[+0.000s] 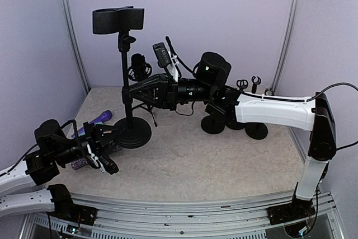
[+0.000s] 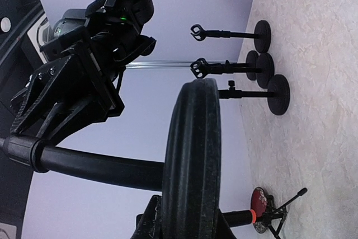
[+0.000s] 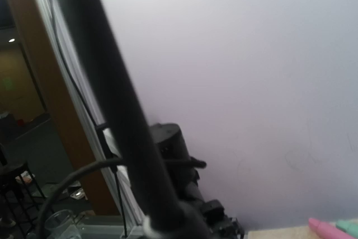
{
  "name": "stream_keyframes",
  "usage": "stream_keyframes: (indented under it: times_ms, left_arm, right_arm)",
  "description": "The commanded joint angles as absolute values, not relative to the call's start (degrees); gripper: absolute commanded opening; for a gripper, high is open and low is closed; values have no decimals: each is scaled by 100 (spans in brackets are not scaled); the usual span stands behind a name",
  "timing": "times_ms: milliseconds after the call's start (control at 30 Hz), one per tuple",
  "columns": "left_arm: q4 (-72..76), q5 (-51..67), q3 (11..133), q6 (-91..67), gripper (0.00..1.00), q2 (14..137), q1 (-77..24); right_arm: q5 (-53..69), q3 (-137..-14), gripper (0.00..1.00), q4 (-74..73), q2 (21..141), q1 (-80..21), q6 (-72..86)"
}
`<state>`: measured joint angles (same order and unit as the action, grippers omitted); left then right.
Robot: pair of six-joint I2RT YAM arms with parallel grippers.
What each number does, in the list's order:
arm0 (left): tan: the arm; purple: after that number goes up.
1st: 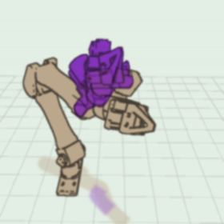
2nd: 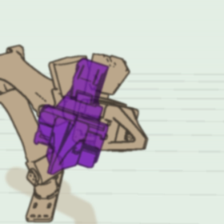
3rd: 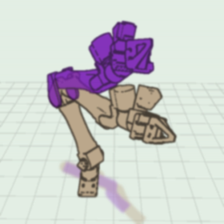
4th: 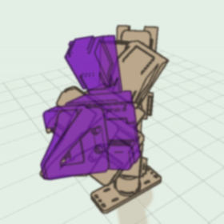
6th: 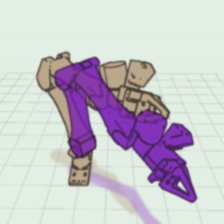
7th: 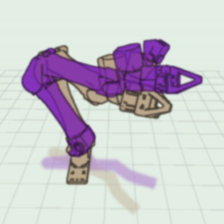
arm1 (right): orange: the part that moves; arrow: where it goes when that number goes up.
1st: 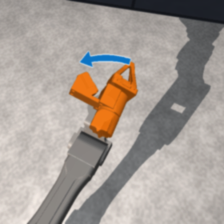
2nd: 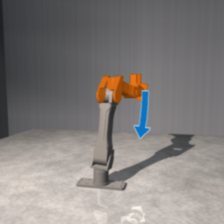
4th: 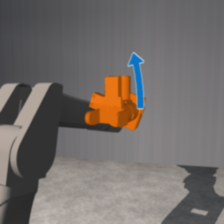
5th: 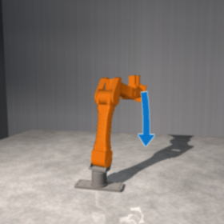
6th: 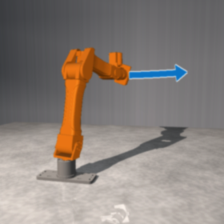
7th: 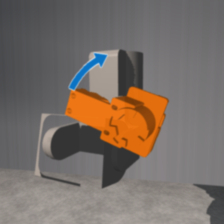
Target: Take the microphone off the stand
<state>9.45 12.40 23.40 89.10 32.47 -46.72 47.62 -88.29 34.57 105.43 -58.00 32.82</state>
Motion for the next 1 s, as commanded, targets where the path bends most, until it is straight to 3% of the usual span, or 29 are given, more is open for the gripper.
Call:
stream_keyframes:
  times_ms: [0,133,233,433,667,833,967]
  left_arm:
    - [1564,720,2327,8805,0,3254,-4563]
    - [1851,600,2247,8873,0,3284,-4562]
    - [1993,536,2204,8963,0,3324,-4565]
    - [2070,500,2162,9094,0,3377,-4570]
    - [2049,347,2196,9102,0,3431,-4570]
    - [1995,274,2227,9088,0,3451,-4570]
    - [1918,279,2232,9105,0,3411,-4570]
  right_arm:
    - [4672,-8947,34,3022,10168,-5940,2960]
    - [2244,-8352,76,2478,9727,-6003,2454]
    - [889,-8354,82,1853,9627,-6270,1987]
    - [-234,-8989,75,1070,9996,-6717,1563]
    - [-620,-9327,64,936,10298,-6924,1524]
    - [-501,-9607,50,786,10595,-6926,1584]
    - [-456,-9751,31,821,10700,-6926,1570]
